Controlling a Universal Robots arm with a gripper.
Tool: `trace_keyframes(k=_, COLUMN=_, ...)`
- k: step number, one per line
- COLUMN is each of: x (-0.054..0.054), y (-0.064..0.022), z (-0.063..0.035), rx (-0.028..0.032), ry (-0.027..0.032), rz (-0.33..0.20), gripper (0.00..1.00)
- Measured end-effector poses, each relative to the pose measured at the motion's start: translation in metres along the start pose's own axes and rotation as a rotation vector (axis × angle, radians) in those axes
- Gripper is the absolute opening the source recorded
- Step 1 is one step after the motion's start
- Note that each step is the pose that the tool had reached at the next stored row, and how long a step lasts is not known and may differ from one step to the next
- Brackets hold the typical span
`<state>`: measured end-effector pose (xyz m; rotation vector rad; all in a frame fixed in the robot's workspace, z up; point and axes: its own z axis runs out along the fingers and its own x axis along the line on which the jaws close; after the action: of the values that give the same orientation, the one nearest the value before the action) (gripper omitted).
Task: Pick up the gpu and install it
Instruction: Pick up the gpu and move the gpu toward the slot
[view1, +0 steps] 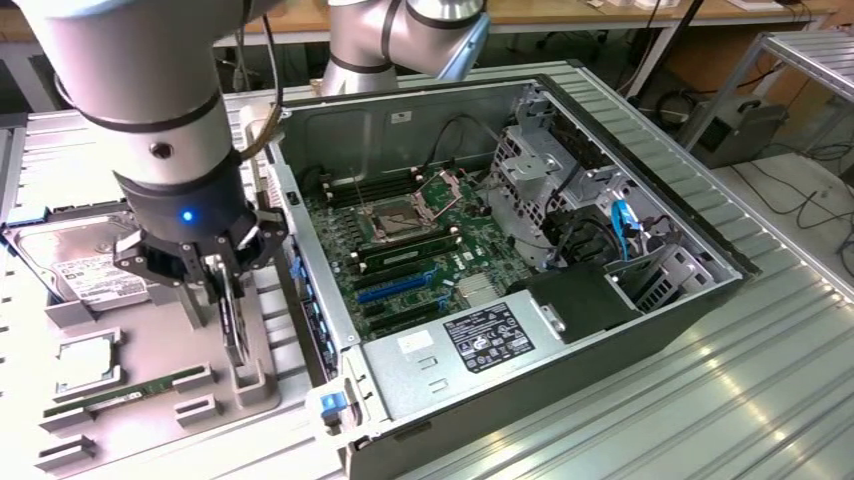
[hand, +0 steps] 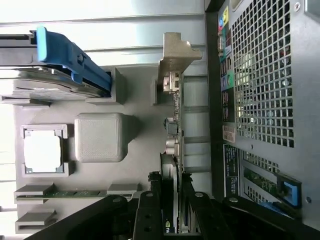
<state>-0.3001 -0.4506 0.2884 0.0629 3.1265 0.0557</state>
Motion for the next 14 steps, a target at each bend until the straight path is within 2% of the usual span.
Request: trace_keyframes(k=14, x=-0.004, y=0.0004, z=-0.0649, rx=-0.0015, ry=0.0013, rz=-0.039, gripper=0.26)
